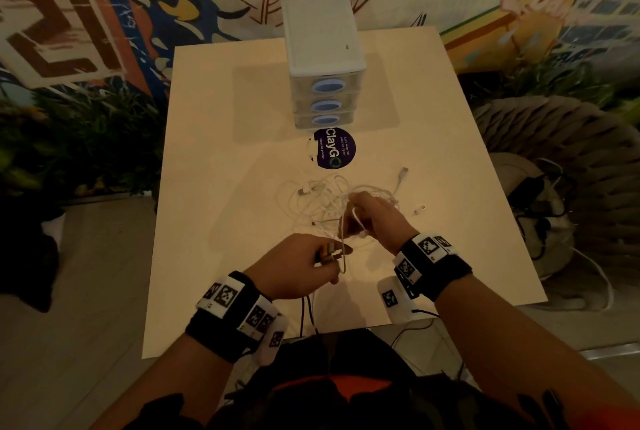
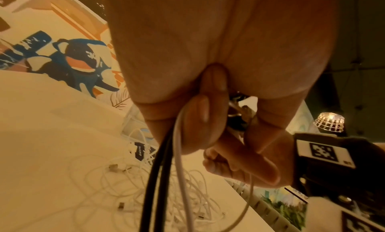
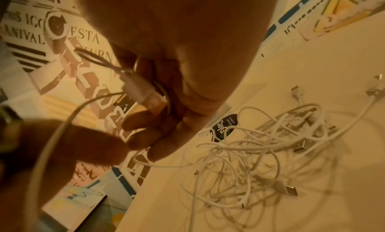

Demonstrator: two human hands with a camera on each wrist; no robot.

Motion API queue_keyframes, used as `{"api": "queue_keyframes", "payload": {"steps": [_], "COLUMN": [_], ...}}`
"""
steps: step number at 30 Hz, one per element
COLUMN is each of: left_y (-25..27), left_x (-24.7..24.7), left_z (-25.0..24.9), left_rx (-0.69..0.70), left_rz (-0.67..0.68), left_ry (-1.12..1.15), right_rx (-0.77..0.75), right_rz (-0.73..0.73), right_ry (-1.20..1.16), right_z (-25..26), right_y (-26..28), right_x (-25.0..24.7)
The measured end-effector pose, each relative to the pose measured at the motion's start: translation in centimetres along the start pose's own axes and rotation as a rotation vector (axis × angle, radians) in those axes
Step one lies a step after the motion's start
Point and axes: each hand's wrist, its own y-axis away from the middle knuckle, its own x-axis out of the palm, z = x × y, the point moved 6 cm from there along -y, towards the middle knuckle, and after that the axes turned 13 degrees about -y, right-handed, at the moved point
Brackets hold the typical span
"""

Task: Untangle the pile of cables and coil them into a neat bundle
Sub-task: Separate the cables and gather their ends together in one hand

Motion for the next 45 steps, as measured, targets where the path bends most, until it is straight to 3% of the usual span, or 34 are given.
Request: {"api": "queue_keyframes", "payload": {"steps": [6,9,15,20,27,36,40,45], "left_y": [-0.6,-1.1,-2.9,-5.4,-6.7,-6.1,-5.7,-5.3], "left_x": [-0.1,-0.4,-1.2,0.2,1.1,0.0,-0.1,-0.2], "left_z": [0.7,2.2,7.1,8.0,8.3,8.3,8.2,8.1], "left_rx": [-0.004,-0.094,-0.380,-0.600,-0.565,-0.406,-0.369,-0.346], "left_rz": [0.068,0.057,-0.152,-0.150,-0.087,-0.214,-0.254,-0.242], "left_ry": [-0.035,0.023,0.176,0.686,0.442,0.369,0.358,0.477], "right_rx": [-0.125,-0.145,-0.139,-0.142,-0.158,-0.065,-0.032,-0.040], "right_rz": [0.014,-0.027,-0.017,0.049,0.117,0.076,0.058,0.069], "right_ry": [-0.029,-0.074,-0.163,-0.135,0.082,0.634,0.644,0.456], "right_z": [1.0,1.3,0.9,0.4,-0.4,-3.2,-3.1,-3.0], "right_y": [0.1,0.1,1.3,2.1,1.6,0.0,0.1,0.7], "right_x": [-0.2,-0.9,-2.5,-3.1,-3.1,-3.3,-3.5,-3.9]}}
